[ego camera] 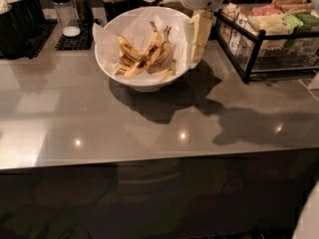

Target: Pick banana from white bowl

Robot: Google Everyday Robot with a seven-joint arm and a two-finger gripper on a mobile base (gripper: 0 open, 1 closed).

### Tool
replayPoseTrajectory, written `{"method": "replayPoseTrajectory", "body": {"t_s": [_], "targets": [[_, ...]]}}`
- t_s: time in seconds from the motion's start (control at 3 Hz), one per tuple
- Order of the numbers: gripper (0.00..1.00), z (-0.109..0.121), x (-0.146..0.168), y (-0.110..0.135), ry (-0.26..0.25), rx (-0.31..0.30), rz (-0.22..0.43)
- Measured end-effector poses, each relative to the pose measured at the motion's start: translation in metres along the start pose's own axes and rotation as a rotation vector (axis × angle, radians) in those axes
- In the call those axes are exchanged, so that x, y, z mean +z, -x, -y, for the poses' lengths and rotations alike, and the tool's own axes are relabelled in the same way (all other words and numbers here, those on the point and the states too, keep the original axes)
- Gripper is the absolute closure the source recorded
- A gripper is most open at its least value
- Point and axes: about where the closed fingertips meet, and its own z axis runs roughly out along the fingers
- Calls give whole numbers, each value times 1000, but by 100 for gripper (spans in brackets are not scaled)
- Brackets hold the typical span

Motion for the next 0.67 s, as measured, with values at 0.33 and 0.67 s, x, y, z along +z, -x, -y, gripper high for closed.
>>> {"method": "replayPoseTrajectory", "body": {"t_s": [0.33,0.67], "targets": [[0,32,33,-24,29,-48,57],[0,62,58,-39,14,-79,103]]}}
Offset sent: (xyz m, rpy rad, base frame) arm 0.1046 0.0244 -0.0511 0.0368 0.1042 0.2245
